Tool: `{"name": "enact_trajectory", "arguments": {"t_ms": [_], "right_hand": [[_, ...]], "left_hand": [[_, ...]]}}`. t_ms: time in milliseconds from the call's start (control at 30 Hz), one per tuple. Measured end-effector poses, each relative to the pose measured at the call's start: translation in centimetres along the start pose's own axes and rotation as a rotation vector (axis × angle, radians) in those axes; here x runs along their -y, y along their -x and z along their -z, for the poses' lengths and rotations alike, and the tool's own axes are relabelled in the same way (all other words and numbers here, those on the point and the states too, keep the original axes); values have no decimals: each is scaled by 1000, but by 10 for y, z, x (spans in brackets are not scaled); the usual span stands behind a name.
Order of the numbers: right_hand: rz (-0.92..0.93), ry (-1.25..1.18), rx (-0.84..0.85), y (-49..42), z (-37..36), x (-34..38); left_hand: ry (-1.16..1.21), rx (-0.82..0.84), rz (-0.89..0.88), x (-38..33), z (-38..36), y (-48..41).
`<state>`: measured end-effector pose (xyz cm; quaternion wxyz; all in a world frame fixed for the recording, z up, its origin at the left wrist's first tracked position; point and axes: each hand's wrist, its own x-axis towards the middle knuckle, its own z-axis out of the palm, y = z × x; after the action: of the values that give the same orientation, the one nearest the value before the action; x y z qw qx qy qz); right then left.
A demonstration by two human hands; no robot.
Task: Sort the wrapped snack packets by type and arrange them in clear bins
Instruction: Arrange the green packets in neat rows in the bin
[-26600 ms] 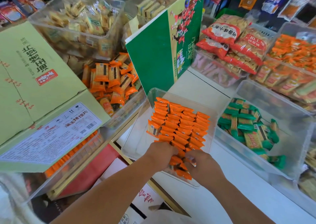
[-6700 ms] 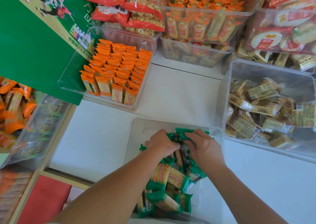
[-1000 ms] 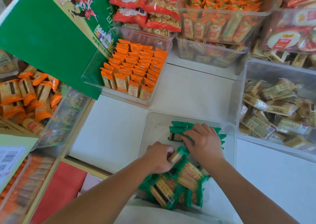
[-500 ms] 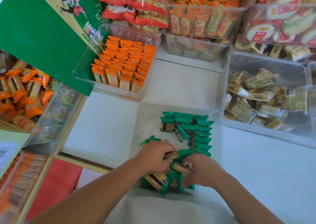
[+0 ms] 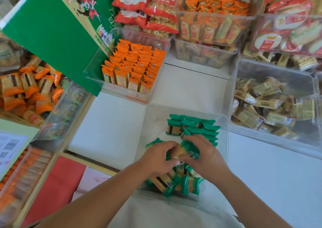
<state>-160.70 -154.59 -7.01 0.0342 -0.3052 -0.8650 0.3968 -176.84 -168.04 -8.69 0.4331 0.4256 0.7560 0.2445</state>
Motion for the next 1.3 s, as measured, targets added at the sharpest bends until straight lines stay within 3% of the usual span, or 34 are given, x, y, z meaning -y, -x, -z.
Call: {"name": "enact_trajectory", "arguments": {"t_ms": [133, 367, 533, 767, 867, 967, 1067, 1200, 1300], "right_hand": [[14, -105, 105, -24, 14, 23], [135, 202, 28, -98, 9, 67], [187, 392, 92, -129, -29, 67], [355, 786, -46, -135, -68, 42], [367, 795, -127, -137, -62, 43], [380, 634, -194, -137, -55, 47], [227, 317, -105, -117, -53, 57], [-318, 186, 375, -91, -73, 64], [-390, 180, 423, -91, -85, 65]], "left_hand": [[39, -102, -18, 6, 27, 11], [-288, -552, -141, 34, 66, 7], [5, -345, 194, 47, 69, -2], [84, -280, 211, 55, 67, 4], [59, -259, 238, 62, 68, 12], [24, -231, 254, 66, 70, 23], [-32, -246, 232, 63, 68, 28], [74, -265, 247, 55, 59, 33], [88, -262, 257, 54, 51, 42]]}}
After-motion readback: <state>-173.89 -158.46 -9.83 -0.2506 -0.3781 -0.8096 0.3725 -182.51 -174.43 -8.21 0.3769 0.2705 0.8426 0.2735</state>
